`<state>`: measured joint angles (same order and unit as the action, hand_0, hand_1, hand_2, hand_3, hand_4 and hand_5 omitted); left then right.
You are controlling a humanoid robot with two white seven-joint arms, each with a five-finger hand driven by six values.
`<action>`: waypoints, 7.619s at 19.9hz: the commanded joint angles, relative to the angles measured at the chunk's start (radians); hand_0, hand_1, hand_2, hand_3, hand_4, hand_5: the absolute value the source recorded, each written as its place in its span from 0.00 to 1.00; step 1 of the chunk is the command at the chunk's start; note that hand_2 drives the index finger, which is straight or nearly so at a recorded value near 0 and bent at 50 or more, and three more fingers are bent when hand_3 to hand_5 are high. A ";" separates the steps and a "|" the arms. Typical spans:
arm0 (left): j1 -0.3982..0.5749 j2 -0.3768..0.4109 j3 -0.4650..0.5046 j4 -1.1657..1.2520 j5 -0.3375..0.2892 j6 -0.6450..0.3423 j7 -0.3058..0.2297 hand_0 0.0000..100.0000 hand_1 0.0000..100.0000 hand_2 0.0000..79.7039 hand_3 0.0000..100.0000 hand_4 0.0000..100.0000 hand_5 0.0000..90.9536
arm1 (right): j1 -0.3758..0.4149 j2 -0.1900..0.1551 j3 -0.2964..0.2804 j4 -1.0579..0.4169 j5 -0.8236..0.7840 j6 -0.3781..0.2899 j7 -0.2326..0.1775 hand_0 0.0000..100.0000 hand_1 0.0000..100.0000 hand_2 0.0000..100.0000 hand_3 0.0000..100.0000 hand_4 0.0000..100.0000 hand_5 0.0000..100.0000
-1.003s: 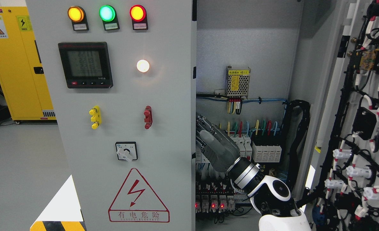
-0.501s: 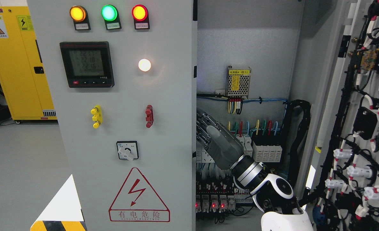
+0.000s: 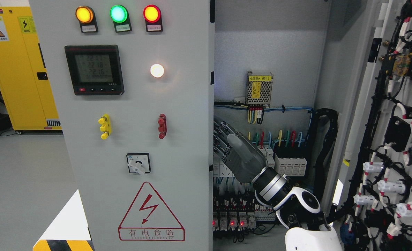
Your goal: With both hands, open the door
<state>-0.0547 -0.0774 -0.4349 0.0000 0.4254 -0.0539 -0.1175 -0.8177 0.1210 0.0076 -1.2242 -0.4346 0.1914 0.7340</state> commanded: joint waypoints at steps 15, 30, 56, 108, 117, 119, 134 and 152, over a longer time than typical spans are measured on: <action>0.001 -0.004 0.001 -0.011 0.003 0.003 0.022 0.12 0.56 0.00 0.00 0.00 0.00 | 0.067 0.000 0.023 -0.109 -0.127 0.042 0.140 0.00 0.50 0.04 0.00 0.00 0.00; -0.001 -0.005 0.001 -0.017 0.003 -0.004 0.015 0.12 0.56 0.00 0.00 0.00 0.00 | 0.247 0.002 0.356 -0.247 -0.108 0.091 0.128 0.00 0.50 0.04 0.00 0.00 0.00; -0.001 -0.005 0.001 -0.018 0.003 -0.004 0.015 0.12 0.56 0.00 0.00 0.00 0.00 | 0.230 0.032 0.766 -0.252 -0.049 0.076 -0.010 0.00 0.50 0.04 0.00 0.00 0.00; 0.139 0.092 0.030 -0.533 0.007 -0.049 0.013 0.12 0.56 0.00 0.00 0.00 0.00 | 0.431 -0.191 0.614 -0.452 -0.106 -0.015 -0.294 0.00 0.50 0.04 0.00 0.00 0.00; 0.217 0.255 0.031 -1.108 0.003 -0.055 -0.160 0.12 0.56 0.00 0.00 0.00 0.00 | 0.761 -0.231 0.384 -0.629 0.000 -0.130 -0.298 0.00 0.50 0.04 0.00 0.00 0.00; 0.262 0.283 0.030 -1.263 0.001 -0.055 -0.174 0.12 0.56 0.00 0.00 0.00 0.00 | 0.834 -0.233 0.324 -0.676 -0.001 -0.157 -0.300 0.00 0.50 0.04 0.00 0.00 0.00; 0.335 0.390 0.189 -1.882 0.003 -0.164 -0.191 0.12 0.56 0.00 0.00 0.00 0.00 | 1.169 -0.293 0.058 -0.865 -0.004 -0.562 -0.304 0.00 0.50 0.04 0.00 0.00 0.00; 0.506 0.427 0.398 -1.924 0.003 -0.494 -0.226 0.12 0.56 0.00 0.00 0.00 0.00 | 1.183 -0.316 -0.038 -0.864 0.008 -0.734 -0.297 0.00 0.50 0.04 0.00 0.00 0.00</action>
<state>0.3982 0.3275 -0.1782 -1.8246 0.4270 -0.5396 -0.3417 0.3665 -0.1752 0.0536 -2.0617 -0.4359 -0.5334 0.4397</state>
